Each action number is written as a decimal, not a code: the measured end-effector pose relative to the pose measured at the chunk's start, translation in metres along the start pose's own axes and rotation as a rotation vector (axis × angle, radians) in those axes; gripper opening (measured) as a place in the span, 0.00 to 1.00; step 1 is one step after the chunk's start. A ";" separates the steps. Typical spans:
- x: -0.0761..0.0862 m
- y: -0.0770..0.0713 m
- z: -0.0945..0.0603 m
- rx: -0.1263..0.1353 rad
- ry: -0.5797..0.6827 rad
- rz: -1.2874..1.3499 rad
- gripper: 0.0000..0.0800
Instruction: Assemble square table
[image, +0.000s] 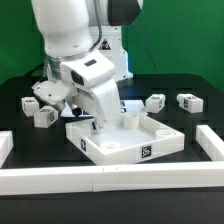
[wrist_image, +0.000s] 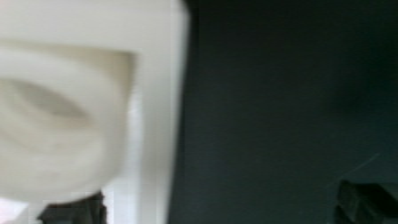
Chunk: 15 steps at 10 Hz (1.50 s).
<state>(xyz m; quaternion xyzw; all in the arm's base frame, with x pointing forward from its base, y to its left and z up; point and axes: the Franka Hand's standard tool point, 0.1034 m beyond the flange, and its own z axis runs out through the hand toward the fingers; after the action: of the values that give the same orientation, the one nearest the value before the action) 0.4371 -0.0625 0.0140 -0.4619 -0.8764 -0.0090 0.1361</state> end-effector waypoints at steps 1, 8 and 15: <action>0.003 0.006 0.003 0.004 -0.001 0.021 0.81; 0.001 0.008 0.005 0.004 -0.009 0.035 0.10; -0.001 0.008 0.004 -0.001 -0.012 0.037 0.08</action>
Offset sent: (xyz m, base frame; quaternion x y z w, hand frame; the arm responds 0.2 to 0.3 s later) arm 0.0000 0.0000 0.0000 0.0000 0.0000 0.0000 1.0000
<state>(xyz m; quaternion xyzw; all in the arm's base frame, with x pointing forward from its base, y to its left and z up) 0.4436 -0.0578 0.0089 -0.4779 -0.8686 -0.0040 0.1308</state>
